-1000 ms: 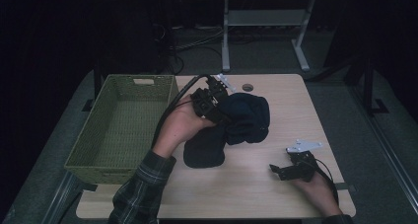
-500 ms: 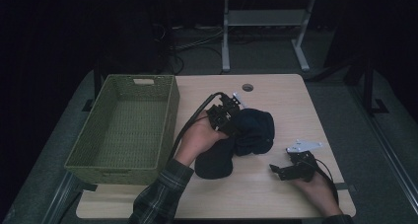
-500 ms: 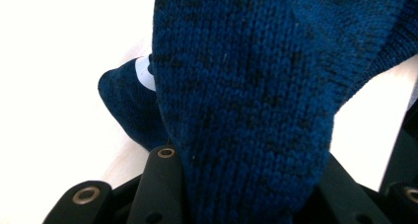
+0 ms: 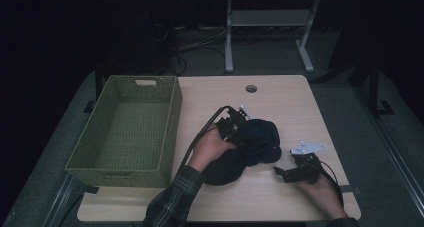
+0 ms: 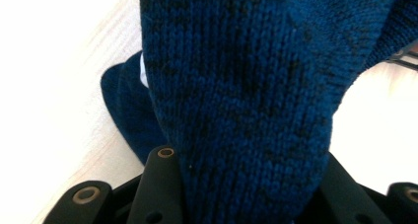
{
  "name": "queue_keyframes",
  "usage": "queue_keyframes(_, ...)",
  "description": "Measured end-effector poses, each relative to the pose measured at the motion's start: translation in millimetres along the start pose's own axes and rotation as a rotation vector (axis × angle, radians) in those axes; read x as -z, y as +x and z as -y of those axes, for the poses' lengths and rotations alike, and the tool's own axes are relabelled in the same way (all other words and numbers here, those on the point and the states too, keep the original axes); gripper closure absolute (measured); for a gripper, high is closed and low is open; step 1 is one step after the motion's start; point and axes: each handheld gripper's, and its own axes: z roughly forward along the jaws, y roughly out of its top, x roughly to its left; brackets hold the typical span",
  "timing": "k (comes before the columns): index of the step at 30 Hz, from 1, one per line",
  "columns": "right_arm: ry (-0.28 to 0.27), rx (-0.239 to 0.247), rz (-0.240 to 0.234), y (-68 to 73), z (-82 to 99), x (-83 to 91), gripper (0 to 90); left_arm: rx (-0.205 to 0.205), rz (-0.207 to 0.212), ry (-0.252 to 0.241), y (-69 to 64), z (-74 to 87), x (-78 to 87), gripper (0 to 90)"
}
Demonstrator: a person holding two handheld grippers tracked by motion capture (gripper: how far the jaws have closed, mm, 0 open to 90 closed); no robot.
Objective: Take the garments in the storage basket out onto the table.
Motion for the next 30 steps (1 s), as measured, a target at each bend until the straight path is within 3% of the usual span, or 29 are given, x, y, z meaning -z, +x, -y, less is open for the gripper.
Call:
queue_keyframes(7, 0.002, 0.003, 0.002, -0.2, 0.1, 0.0, 8.4, 0.001, 0.013, 0.034, 3.6, 2.0, -16.7, 68.5)
queue_keyframes(16, 0.002, 0.003, 0.003, -0.2, 0.1, 0.0, 8.5, -0.027, 0.001, 0.033, 0.8, 2.2, -14.8, 64.2)
queue_keyframes(25, 0.0, -0.005, -0.002, 0.4, 0.0, 0.0, 8.5, -0.026, -0.016, -0.052, -0.7, 8.3, 5.1, 31.7)
queue_keyframes(30, 0.002, 0.004, 0.003, -0.3, 0.1, 0.1, 8.5, -0.035, -0.044, -0.093, -2.8, 14.2, 24.7, 23.4)
